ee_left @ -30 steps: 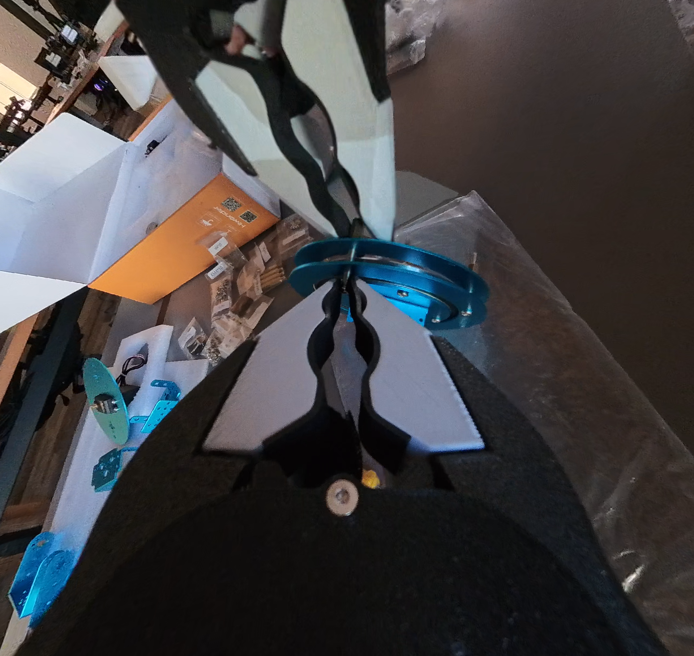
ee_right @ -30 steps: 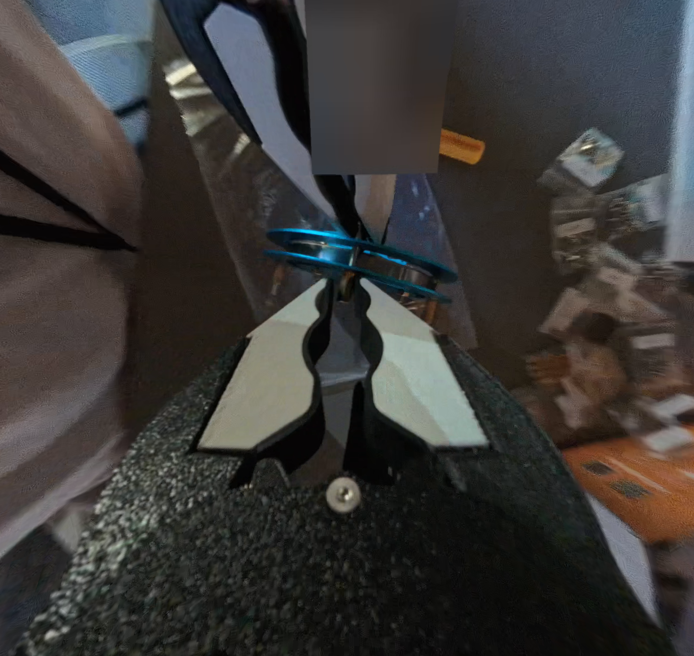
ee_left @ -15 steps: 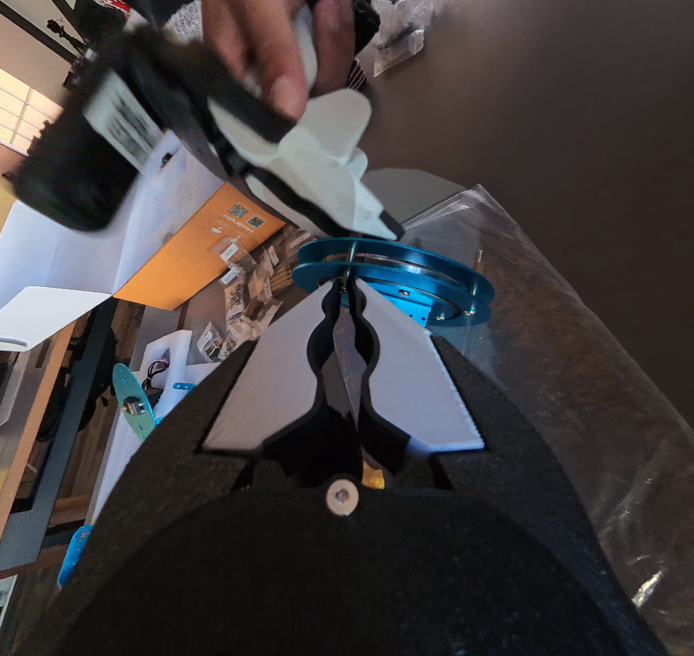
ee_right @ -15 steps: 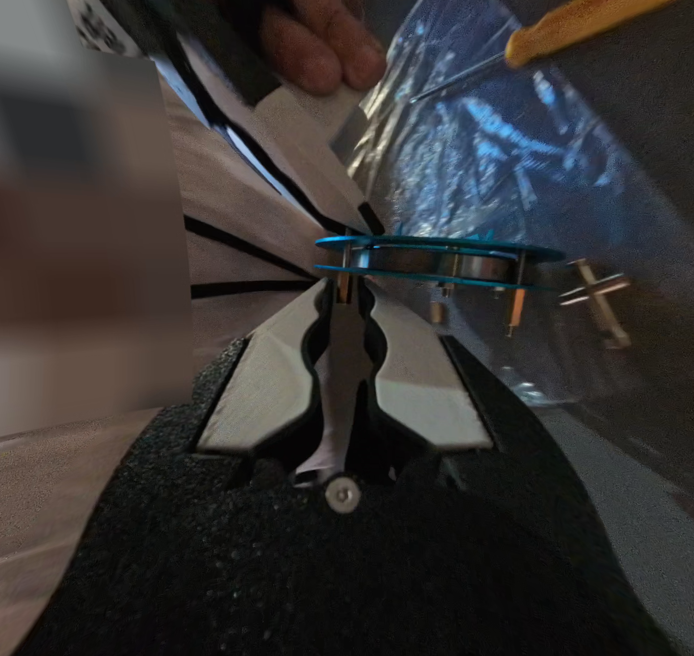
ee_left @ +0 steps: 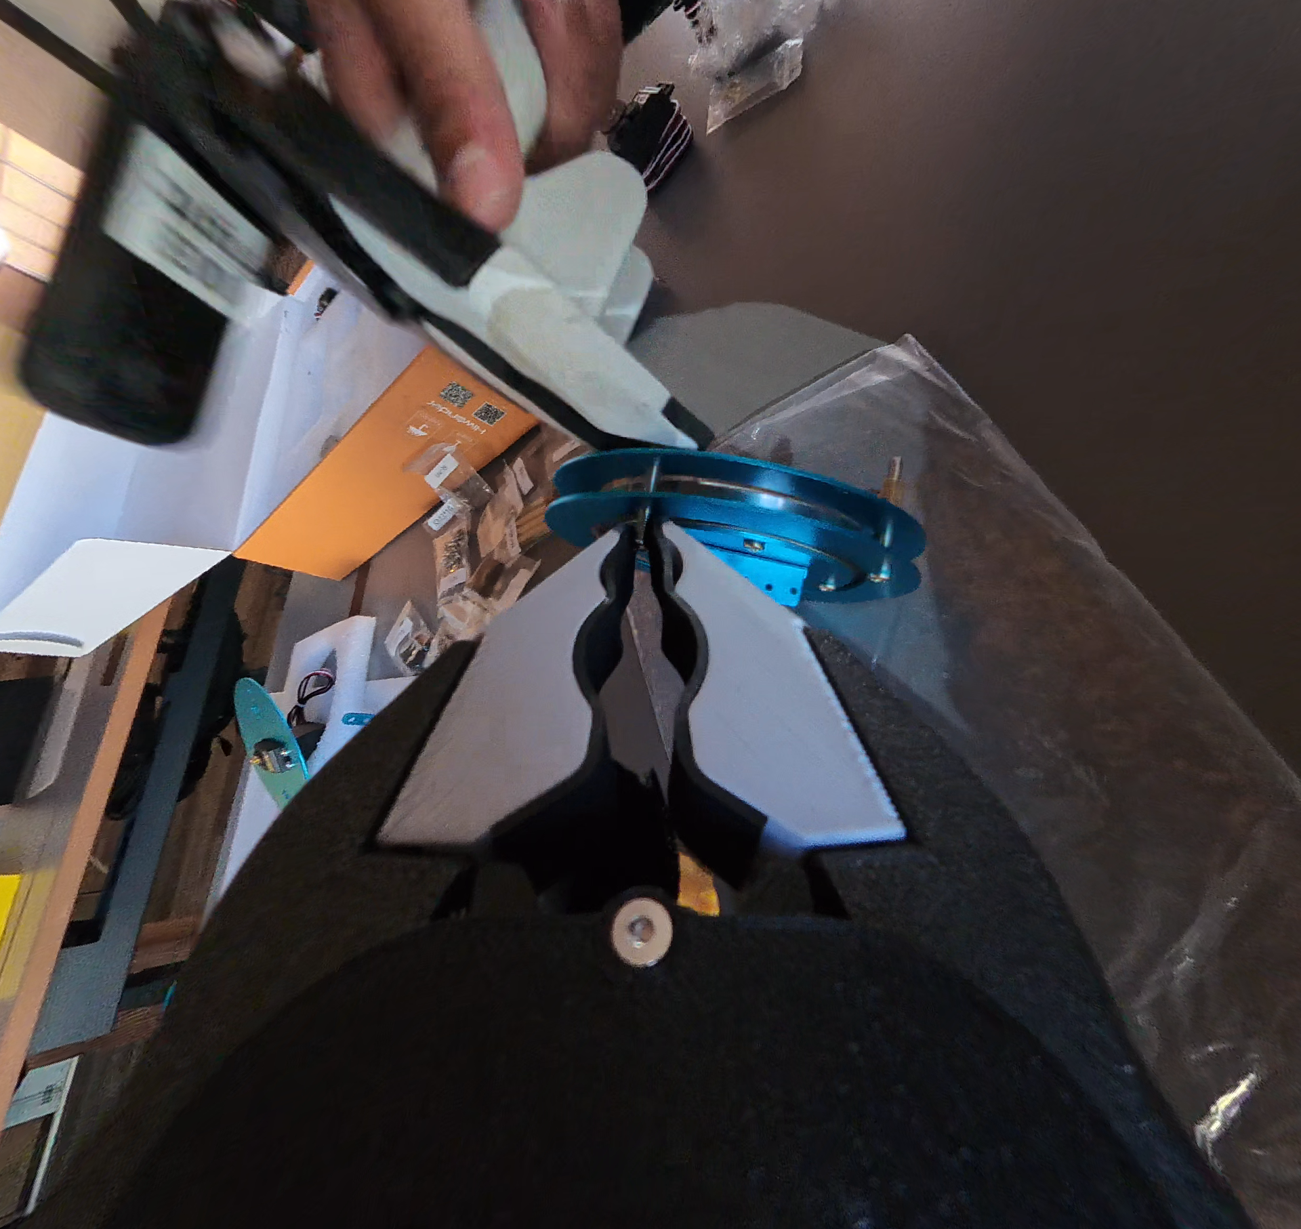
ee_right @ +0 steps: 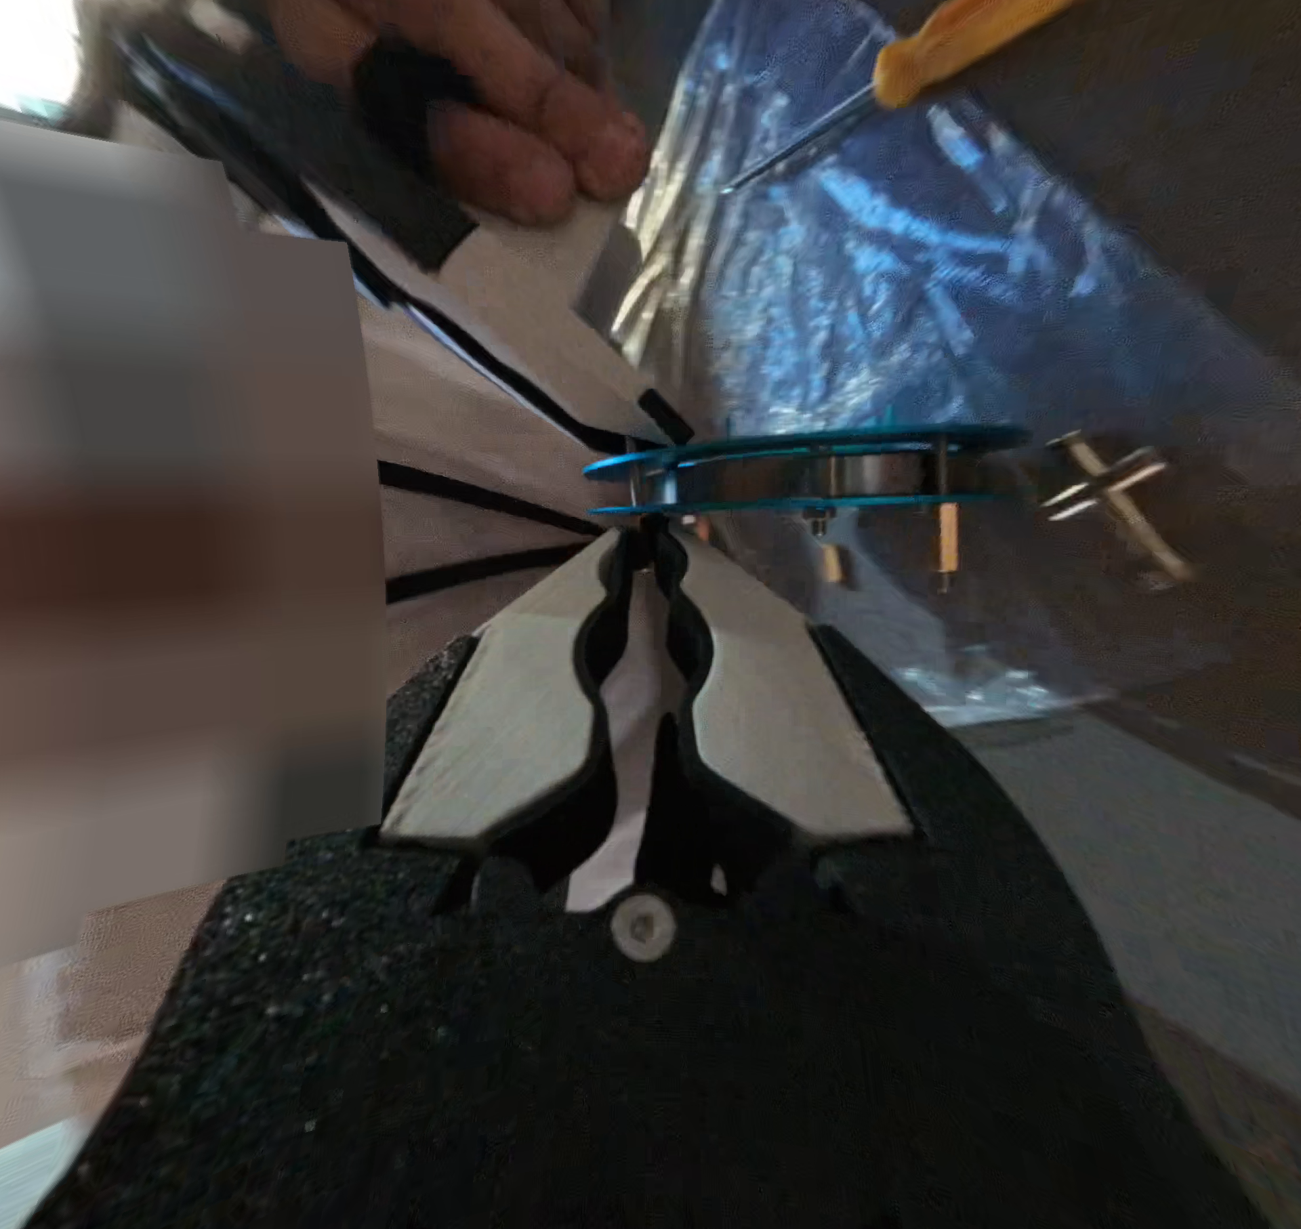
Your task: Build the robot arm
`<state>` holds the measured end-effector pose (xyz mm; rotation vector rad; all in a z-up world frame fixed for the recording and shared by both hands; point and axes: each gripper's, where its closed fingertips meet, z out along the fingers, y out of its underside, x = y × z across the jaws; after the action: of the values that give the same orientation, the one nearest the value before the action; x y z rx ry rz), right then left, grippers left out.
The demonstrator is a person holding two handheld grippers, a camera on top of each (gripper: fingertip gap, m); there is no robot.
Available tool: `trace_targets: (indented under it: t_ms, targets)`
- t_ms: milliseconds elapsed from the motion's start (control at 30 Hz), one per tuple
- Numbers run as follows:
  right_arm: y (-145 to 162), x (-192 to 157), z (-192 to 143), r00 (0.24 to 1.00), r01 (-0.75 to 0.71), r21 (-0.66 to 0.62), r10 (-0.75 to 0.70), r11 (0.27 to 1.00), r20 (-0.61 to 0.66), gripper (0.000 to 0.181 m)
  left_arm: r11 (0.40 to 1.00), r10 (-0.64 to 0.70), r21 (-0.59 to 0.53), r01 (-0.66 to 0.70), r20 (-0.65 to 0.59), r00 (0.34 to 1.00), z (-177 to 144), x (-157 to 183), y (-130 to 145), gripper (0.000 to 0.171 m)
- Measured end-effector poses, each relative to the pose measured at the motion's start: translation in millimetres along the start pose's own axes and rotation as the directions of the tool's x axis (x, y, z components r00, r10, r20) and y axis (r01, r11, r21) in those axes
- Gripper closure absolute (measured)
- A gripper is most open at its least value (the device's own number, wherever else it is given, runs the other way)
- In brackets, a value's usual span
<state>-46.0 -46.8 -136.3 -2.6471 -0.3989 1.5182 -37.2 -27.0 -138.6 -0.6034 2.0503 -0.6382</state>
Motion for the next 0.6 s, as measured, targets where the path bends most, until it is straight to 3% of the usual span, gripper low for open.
trace_targets:
  t_ms: [33, 100, 167, 233, 300, 367, 467, 600]
  targets:
    - [-0.7, -3.5, 1.0, 0.982, -0.108, 0.008, 0.105, 0.994, 0.158, 0.178, 1.000, 0.003, -0.001, -0.003, 0.002, 1.000, -0.2, -0.4, 0.5, 0.169]
    - [1.7, -6.7, 1.5, 0.955, -0.148, 0.001, 0.142, 0.989, 0.262, 0.177, 1.000, -0.003, 0.010, 0.003, -0.010, 1.000, 0.0, 1.2, -0.9, 0.169]
    - [4.1, -6.7, 2.2, 0.987, 0.001, 0.038, -0.007, 0.999, 0.158, 0.175, 1.000, -0.004, 0.022, 0.004, -0.019, 1.000, 0.3, 2.8, -2.5, 0.169]
    - [7.9, -0.2, -0.9, 0.968, 0.239, 0.042, -0.235, 0.970, -0.086, 0.173, 1.000, -0.006, 0.028, 0.007, -0.021, 1.000, 0.1, 2.3, -2.3, 0.168]
    - [6.1, 3.1, -13.0, 0.837, 0.453, 0.028, -0.414, 0.891, -0.358, 0.159, 0.999, -0.029, 0.031, 0.030, -0.037, 0.999, -1.0, 1.1, -0.4, 0.168]
    - [5.1, -5.0, -25.5, 0.698, 0.589, 0.046, -0.479, 0.807, -0.532, 0.152, 0.998, -0.055, 0.037, 0.058, -0.056, 0.997, -1.7, -0.2, 1.6, 0.168]
    - [8.1, -13.8, -35.1, 0.545, 0.716, 0.096, -0.468, 0.691, -0.696, 0.141, 0.992, -0.107, 0.048, 0.113, -0.100, 0.989, -2.2, -1.4, 3.7, 0.168]
    - [8.9, 3.0, -44.9, 0.153, 0.844, -0.072, -0.367, 0.531, -0.918, 0.141, 0.965, -0.245, 0.048, 0.259, -0.206, 0.948, -3.3, -2.5, 6.7, 0.168]
